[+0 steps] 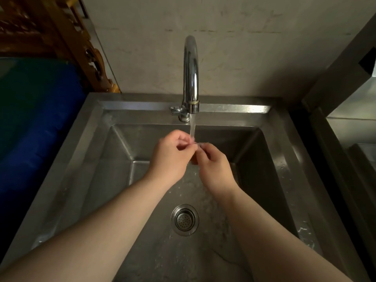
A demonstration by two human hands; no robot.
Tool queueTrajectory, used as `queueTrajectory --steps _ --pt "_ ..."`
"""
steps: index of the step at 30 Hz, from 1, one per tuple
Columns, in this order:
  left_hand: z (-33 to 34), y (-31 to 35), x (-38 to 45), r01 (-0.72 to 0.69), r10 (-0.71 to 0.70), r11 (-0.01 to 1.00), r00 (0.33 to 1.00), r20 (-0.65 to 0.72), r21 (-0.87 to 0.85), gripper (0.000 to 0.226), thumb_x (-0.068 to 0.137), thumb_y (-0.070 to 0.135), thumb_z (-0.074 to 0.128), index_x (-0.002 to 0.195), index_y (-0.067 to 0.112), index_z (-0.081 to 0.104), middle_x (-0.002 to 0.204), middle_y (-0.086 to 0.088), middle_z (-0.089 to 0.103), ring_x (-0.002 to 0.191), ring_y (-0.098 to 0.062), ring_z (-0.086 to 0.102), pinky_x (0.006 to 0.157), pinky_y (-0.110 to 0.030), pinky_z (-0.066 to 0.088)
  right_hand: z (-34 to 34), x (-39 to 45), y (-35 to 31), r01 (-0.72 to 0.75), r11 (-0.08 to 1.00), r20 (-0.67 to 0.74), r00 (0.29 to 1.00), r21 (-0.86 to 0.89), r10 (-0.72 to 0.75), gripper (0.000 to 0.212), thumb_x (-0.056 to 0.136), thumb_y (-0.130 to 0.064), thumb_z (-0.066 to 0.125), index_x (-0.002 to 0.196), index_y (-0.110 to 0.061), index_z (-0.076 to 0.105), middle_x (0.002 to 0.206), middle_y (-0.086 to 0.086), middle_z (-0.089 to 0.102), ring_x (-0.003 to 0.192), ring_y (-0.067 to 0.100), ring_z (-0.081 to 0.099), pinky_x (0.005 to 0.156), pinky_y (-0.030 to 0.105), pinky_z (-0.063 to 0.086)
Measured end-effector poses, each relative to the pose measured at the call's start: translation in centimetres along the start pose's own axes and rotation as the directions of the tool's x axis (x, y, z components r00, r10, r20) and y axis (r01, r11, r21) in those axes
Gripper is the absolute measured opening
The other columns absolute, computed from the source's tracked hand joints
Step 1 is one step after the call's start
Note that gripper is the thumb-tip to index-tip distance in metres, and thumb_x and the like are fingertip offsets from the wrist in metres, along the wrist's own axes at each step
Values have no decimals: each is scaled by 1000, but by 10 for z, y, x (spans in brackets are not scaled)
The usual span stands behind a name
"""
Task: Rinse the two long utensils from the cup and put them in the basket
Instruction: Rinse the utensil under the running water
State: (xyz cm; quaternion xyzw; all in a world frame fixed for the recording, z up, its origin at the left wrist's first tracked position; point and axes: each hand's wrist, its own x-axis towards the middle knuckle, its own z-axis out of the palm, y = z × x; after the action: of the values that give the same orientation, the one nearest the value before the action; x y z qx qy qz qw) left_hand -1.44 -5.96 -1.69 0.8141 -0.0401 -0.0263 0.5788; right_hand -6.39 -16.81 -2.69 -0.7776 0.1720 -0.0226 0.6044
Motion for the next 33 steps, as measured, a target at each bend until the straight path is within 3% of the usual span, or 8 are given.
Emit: queueTrajectory --steps 3,9,13,17,20,24,28,33 --pt "-8 1 1 40 -38 994 999 15 -103 16 82 16 72 80 31 67 82 16 74 75 2 69 64 -8 48 8 4 -1 -5 995 -6 1000 95 5 22 98 -35 52 87 -26 69 62 -16 64 55 -2 56 54 21 42" --pt "-10 0 -1 35 -30 995 998 49 -93 13 87 24 66 83 35 69 83 19 72 79 6 65 68 -8 46 17 6 -1 -31 976 19 999 214 27 22 89 -25 51 81 -14 67 57 -10 56 52 8 46 50 30 38" --pt "-9 6 4 31 -31 999 1000 -3 -21 11 86 29 65 79 36 68 82 22 71 77 11 62 61 -3 43 17 2 3 -34 961 46 999 275 22 27 98 -28 52 78 -16 66 59 -8 61 53 6 54 52 22 45" --pt "-4 8 2 81 -81 994 997 2 -70 9 87 31 65 86 26 73 79 10 73 70 -4 67 61 -19 53 16 -2 8 -55 946 80 996 318 31 26 99 -27 51 85 -14 68 63 -4 64 57 9 57 56 27 46" --pt "-2 4 -5 124 -117 987 990 72 -100 15 88 31 62 80 23 72 64 6 67 57 -13 61 47 -25 49 15 -2 5 -31 935 61 998 354 10 27 96 -30 52 80 -20 70 65 -5 65 59 9 57 56 25 48" --pt "-2 3 -1 108 -109 992 994 -4 -67 19 87 38 61 76 25 70 52 17 59 45 3 50 44 -15 39 16 -10 10 -64 939 78 996 338 40 27 102 -24 49 90 -10 69 69 3 63 62 11 57 61 30 50" --pt "1 2 -6 101 -98 992 995 34 -77 15 88 32 60 78 28 70 54 20 62 46 5 52 43 -11 38 14 -9 6 -56 948 57 998 313 40 27 101 -20 49 83 -12 68 62 -3 60 55 8 53 55 24 46" --pt "-3 4 5 106 -114 977 993 -35 -187 19 87 32 60 71 23 67 53 19 60 48 5 48 49 -12 38 14 -17 18 -101 973 53 994 207 92 24 101 -22 51 94 -11 70 64 -7 63 57 4 56 60 25 49"
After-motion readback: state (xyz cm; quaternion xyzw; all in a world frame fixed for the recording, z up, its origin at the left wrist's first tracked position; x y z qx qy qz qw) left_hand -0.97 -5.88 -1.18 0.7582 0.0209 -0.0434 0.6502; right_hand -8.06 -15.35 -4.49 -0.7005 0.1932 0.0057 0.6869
